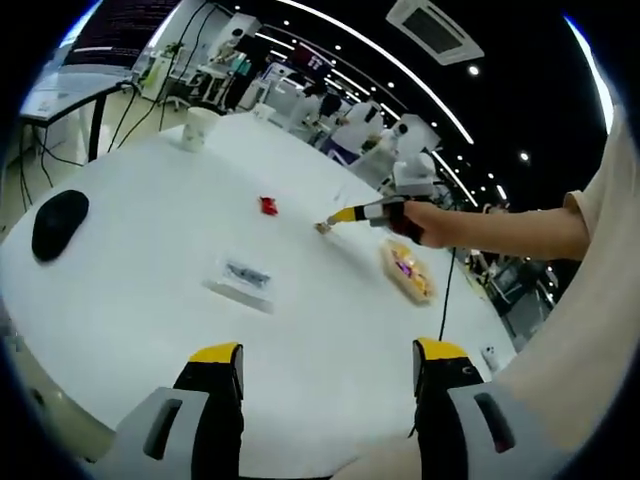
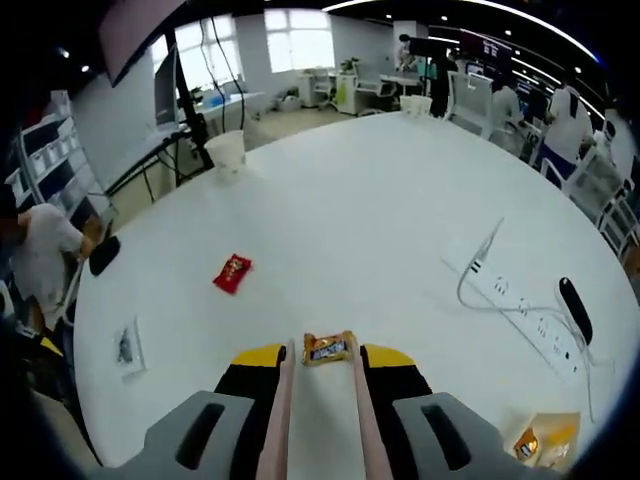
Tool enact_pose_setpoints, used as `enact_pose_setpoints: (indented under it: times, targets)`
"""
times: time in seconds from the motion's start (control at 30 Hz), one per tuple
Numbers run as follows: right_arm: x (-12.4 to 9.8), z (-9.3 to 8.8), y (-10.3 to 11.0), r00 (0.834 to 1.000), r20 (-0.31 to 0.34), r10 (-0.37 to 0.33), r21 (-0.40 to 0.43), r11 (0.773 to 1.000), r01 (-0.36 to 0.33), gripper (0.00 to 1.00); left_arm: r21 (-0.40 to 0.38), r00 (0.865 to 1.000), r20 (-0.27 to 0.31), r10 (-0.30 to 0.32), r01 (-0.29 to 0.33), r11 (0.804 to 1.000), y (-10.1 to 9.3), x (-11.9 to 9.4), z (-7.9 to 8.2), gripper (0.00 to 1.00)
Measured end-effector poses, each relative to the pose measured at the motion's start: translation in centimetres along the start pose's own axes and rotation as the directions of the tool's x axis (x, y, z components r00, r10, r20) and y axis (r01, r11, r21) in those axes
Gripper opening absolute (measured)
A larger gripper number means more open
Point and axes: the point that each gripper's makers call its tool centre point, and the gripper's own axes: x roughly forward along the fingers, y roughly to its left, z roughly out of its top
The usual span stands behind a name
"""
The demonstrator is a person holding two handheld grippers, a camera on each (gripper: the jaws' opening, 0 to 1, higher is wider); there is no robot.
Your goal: Place the target food into the container with the food tongs after gripping and lifting it, then release it inside without dropping or visibly crushing the food.
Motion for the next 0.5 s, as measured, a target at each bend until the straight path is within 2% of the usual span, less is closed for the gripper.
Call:
enact_pose_setpoints:
  times: [0.33, 0.5]
  targets:
    - [0.64, -0.18, -0.33, 1.000, -0.010, 0.002, -0.013, 1.000, -0.002, 0.28, -0.009, 1.000, -0.015, -0.013, 0.013, 1.000, -0.25, 0.56, 0.01, 0.68]
    - [1.06, -0.29, -0.50, 1.000, -0.026, -0.007, -0.045, 0.999, 0.006, 0.28, -0.016, 1.000, -0.016, -0.010, 0.009, 1.000, -0.29, 0.61, -0.01, 0.69]
